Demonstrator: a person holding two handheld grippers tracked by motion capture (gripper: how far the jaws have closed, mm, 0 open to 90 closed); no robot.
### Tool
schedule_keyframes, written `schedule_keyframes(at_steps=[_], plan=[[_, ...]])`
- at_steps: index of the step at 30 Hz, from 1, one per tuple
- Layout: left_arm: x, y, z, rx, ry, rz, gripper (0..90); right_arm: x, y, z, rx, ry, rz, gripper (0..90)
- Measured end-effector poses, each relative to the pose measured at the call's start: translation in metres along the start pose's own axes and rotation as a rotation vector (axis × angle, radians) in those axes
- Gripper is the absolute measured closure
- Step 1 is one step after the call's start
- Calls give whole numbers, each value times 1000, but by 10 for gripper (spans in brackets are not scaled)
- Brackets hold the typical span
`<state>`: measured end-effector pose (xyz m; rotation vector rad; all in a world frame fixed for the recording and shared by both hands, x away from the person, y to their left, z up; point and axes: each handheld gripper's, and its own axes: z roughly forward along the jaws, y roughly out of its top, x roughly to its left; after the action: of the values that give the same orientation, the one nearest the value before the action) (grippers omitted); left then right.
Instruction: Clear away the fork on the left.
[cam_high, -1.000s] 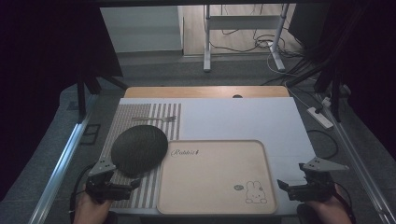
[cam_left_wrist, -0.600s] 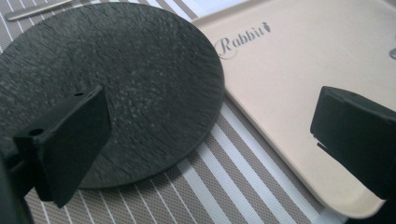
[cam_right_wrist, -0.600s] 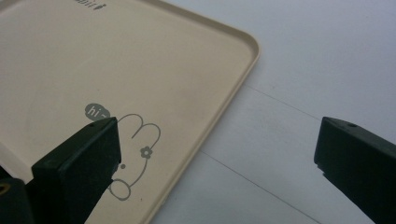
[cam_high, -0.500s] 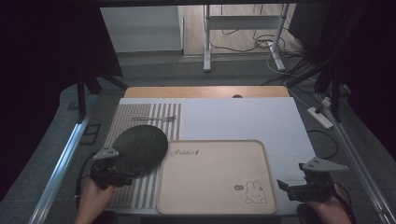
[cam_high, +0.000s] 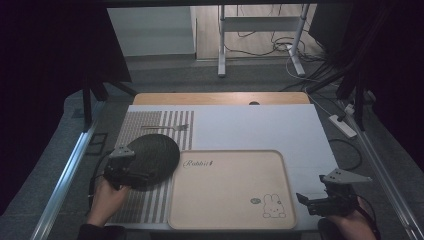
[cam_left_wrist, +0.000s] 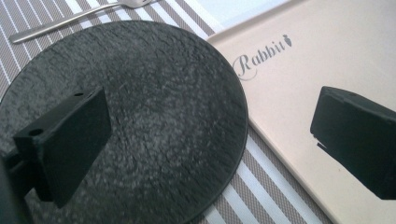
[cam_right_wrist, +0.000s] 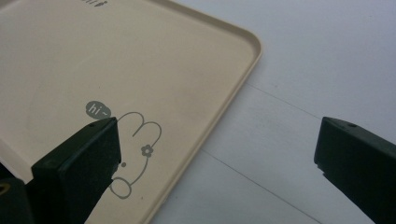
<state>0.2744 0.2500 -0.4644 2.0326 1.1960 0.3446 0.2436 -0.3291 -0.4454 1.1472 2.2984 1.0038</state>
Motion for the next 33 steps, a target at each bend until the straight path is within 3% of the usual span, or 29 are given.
schedule_keyframes(at_steps=[13, 20, 33], plan=[[20, 22, 19, 17, 0, -40, 0, 0, 0, 0, 3, 0, 0, 12], [30, 30, 30, 42, 40, -53, 1, 0, 0, 0, 6, -3, -3, 12], [53, 49, 47, 35, 21, -63, 0, 0, 0, 0, 10, -2, -5, 12]])
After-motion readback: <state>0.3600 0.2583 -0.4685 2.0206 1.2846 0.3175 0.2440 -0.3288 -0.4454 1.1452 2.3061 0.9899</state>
